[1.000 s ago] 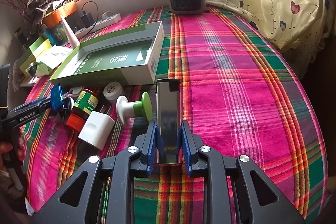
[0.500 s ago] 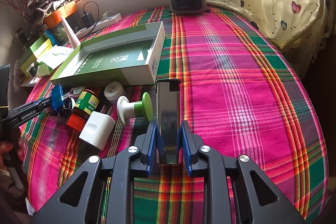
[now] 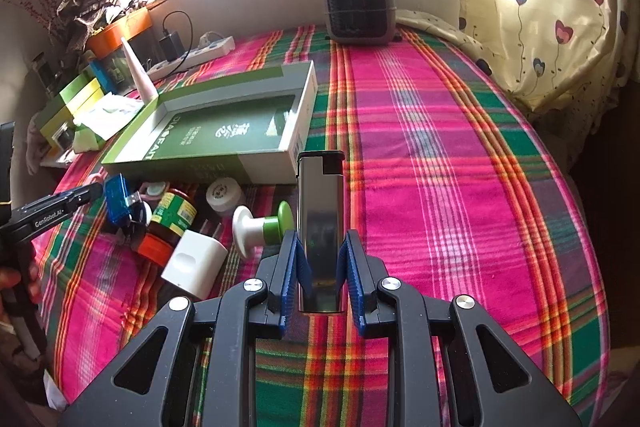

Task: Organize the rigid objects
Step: 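Carry the pink clip and silver lighter with both grippers over the green box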

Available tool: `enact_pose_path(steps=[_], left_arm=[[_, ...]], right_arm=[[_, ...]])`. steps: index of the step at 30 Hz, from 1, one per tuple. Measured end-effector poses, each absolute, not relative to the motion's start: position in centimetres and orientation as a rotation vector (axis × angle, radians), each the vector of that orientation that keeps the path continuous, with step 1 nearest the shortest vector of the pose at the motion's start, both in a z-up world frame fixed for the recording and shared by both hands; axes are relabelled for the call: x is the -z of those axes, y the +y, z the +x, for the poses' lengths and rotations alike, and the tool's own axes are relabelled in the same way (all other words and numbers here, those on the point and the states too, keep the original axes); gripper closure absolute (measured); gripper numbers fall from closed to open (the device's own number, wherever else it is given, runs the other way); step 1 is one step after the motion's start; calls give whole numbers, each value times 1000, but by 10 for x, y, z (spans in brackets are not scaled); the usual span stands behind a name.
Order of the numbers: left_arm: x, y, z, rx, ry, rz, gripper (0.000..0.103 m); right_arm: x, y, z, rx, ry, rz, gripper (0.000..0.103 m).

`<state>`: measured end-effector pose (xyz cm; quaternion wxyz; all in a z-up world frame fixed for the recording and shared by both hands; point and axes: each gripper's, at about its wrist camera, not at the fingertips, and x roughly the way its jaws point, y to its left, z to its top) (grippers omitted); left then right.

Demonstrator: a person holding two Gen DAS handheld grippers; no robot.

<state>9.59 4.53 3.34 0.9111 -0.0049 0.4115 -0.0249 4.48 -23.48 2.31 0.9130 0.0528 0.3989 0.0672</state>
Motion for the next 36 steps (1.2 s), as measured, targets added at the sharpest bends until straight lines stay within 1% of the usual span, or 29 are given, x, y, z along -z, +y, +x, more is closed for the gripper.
enact_pose_path(steps=[10, 19, 26, 29, 36], left_arm=[[-60, 43, 109, 105, 810, -10, 86], [-76, 32, 134, 154, 785, -5, 86], [-73, 24, 162, 189, 805, -4, 86], [-65, 23, 177, 210, 849, -28, 86], [-51, 16, 198, 209, 882, -5, 86]], right_arm=[[-55, -221, 65, -184, 768, 47, 79], [-62, -204, 95, -232, 781, 16, 79], [-60, -190, 129, -261, 819, -29, 79], [-56, -187, 146, -256, 841, -36, 79], [-41, -181, 174, -264, 910, -49, 79]])
